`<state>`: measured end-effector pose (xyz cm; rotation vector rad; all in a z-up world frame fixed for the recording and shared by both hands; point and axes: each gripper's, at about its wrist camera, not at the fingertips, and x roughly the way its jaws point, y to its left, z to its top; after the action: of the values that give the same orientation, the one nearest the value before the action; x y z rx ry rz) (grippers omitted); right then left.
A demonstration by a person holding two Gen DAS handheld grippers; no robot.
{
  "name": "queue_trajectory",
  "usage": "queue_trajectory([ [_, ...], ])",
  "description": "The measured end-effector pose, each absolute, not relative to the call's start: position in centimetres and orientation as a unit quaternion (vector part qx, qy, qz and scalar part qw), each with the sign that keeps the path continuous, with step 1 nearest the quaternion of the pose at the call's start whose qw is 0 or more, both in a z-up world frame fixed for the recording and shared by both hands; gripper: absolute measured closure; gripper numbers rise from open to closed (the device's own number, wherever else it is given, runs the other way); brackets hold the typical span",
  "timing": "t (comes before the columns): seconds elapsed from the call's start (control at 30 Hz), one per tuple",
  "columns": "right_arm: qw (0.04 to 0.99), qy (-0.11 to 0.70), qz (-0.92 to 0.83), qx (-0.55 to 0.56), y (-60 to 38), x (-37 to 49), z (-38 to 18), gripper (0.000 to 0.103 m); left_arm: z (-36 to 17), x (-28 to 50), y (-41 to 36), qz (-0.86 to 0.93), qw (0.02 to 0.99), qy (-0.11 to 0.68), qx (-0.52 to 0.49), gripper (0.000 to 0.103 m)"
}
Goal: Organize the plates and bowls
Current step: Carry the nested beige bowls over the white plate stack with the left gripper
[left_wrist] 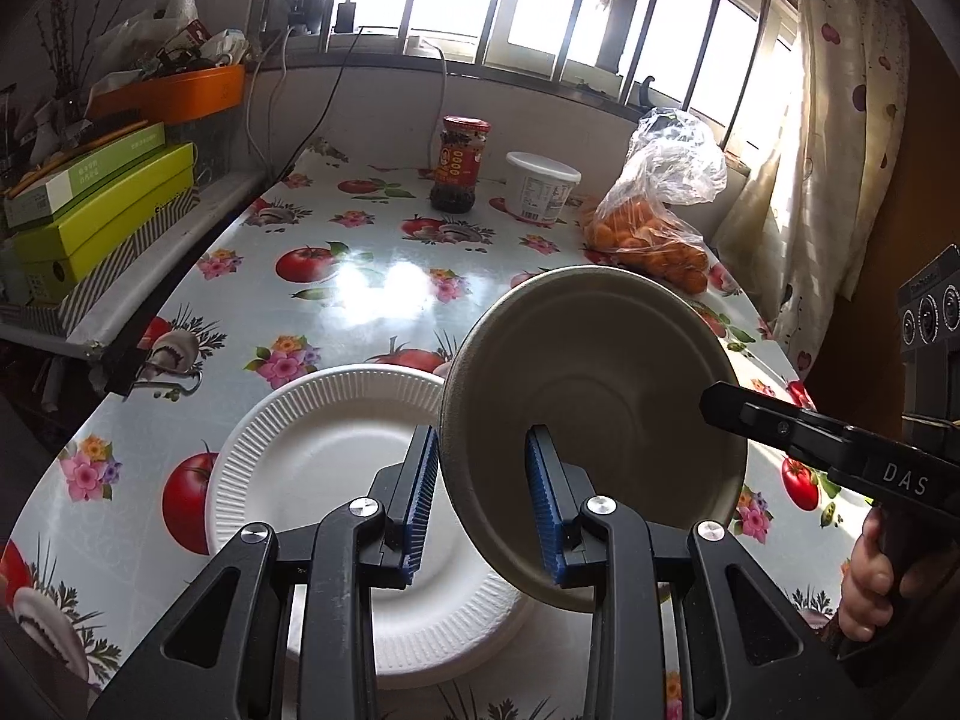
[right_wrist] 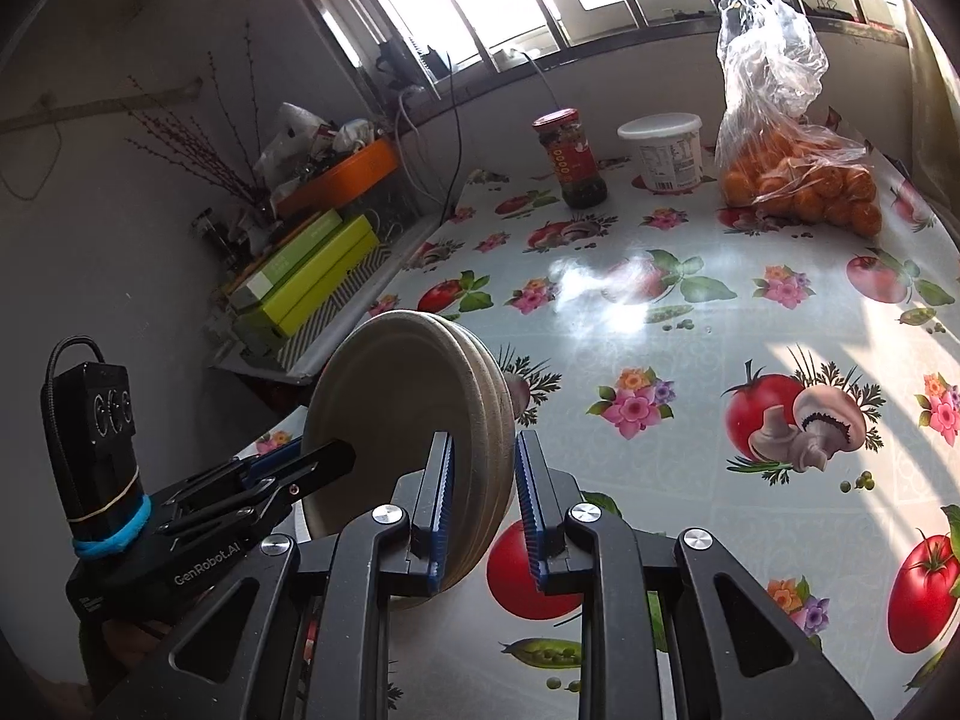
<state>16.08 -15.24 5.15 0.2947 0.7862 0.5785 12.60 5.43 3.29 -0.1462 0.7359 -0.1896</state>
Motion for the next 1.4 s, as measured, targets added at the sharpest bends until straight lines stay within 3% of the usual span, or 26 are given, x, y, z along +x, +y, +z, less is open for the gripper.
queue_trajectory([
  [0.6,0.846,0.403,0.321,0.138,-8.9,17.9,3.4,0.082,2.5,12.0,11.3,-0.039,0.925,0.369,-0.077,0.072],
  [1.4,0.834,0.425,0.324,0.136,-6.7,18.8,1.5,0.082,1.1,12.3,13.2,-0.026,0.918,0.387,-0.087,0.072],
])
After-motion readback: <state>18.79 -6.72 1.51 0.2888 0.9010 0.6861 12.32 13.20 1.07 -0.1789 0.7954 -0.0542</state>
